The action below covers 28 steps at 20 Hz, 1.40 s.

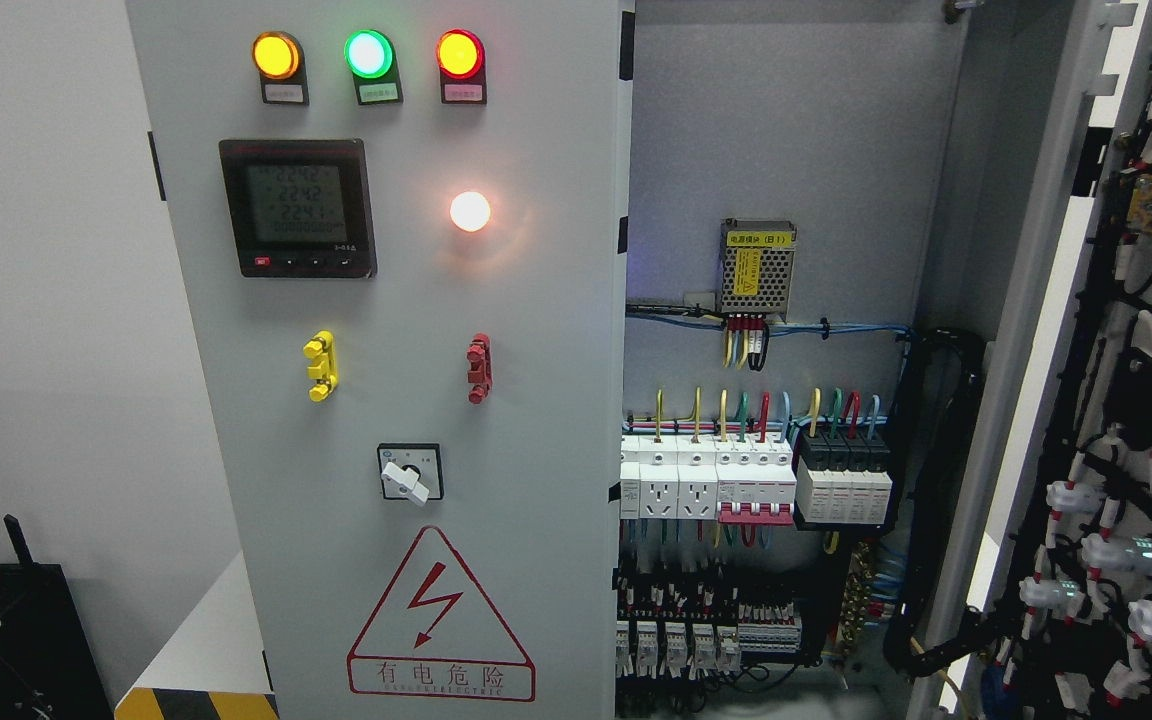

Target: Open door with both hands

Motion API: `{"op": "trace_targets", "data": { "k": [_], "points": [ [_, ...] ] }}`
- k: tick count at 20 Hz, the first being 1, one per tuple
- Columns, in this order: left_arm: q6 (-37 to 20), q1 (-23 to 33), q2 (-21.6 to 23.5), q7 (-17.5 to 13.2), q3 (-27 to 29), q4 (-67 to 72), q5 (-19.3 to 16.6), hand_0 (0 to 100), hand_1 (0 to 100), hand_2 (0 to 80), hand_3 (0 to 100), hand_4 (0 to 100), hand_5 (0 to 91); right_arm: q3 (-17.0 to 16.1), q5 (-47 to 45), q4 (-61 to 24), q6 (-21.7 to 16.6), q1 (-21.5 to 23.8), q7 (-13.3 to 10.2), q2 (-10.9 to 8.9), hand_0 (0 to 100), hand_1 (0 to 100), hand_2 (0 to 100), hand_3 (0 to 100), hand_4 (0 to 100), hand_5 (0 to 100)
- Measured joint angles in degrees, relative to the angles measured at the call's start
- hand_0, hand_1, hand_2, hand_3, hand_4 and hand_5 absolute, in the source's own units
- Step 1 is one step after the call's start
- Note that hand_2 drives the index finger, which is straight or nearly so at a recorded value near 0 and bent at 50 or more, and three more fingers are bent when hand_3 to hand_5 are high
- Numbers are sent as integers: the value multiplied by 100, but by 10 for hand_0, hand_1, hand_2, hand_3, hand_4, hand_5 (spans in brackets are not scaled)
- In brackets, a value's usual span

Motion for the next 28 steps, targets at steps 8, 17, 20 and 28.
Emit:
{"op": "trace_targets", "data": {
  "k": [8,17,20,28],
  "points": [
    [-41,1030,366,-16,403,-245,-126,120,389,0,0,0,0,0,0,0,0,-1,0,0,52,0,0,0,0,0],
    [-305,2090,608,-181,801,-227,-554,120,389,0,0,0,0,0,0,0,0,-1,0,0,52,0,0,0,0,0],
    [-534,2388,654,-366,892,-105,-769,120,389,0,0,0,0,0,0,0,0,-1,1,0,52,0,0,0,0,0],
    [-1427,3137,721,-556,1044,405,-1411,120,389,0,0,0,0,0,0,0,0,-1,1,0,52,0,0,0,0,0]
  ]
}}
